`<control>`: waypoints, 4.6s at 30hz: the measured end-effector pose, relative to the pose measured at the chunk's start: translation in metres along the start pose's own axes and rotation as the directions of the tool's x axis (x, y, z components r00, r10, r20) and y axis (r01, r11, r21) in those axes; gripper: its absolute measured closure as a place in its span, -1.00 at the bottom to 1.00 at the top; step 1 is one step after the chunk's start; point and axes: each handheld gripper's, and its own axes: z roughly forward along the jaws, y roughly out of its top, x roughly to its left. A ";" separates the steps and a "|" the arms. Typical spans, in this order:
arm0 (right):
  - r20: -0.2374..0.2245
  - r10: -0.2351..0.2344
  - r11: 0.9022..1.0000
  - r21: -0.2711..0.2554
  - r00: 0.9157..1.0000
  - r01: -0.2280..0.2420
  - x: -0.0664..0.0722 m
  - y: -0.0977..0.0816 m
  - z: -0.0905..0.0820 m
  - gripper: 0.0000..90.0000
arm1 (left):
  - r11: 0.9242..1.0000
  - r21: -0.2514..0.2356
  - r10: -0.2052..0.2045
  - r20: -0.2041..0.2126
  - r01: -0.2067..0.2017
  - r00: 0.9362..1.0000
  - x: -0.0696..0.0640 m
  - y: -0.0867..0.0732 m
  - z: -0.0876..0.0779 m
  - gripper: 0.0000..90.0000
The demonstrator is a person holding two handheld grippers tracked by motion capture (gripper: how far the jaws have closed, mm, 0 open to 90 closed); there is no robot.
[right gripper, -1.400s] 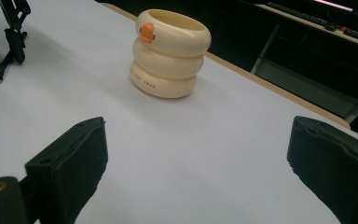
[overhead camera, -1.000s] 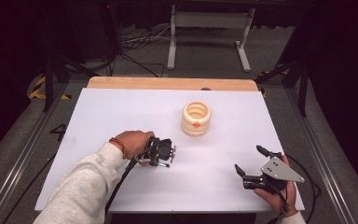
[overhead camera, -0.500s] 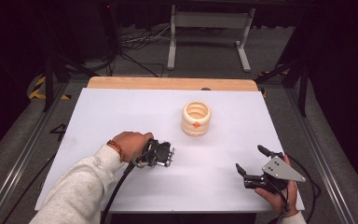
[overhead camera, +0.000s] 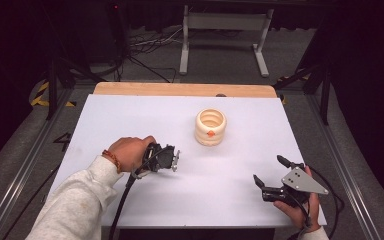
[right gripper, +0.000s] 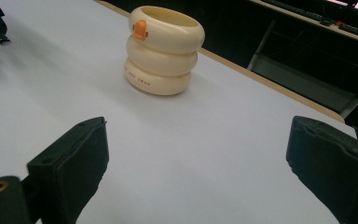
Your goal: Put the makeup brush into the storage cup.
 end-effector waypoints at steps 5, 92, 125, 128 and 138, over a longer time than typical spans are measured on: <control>0.001 0.000 1.000 0.002 1.000 0.000 0.000 0.000 0.000 -0.86 | 0.996 -0.075 -0.044 -0.052 0.040 0.998 0.001 -0.010 -0.010 0.87; 0.021 0.007 1.000 -0.023 1.000 -0.006 -0.002 0.001 -0.003 -0.87 | 0.213 -0.939 -0.660 0.066 0.270 0.748 0.056 -0.025 -0.088 0.88; 0.004 0.011 0.999 -0.043 1.000 -0.011 -0.001 0.003 -0.003 -0.87 | 0.201 -0.937 -0.560 0.128 0.285 0.818 0.112 0.050 -0.034 0.87; 0.004 0.011 0.999 -0.044 1.000 -0.011 -0.001 0.003 -0.003 -0.87 | 0.193 -0.934 -0.560 0.148 0.302 0.815 0.115 0.051 -0.024 0.88; 0.003 0.010 0.999 -0.045 1.000 -0.009 -0.001 0.003 -0.003 -0.87 | 0.196 -0.925 -0.561 0.166 0.325 0.811 0.114 0.051 -0.004 0.88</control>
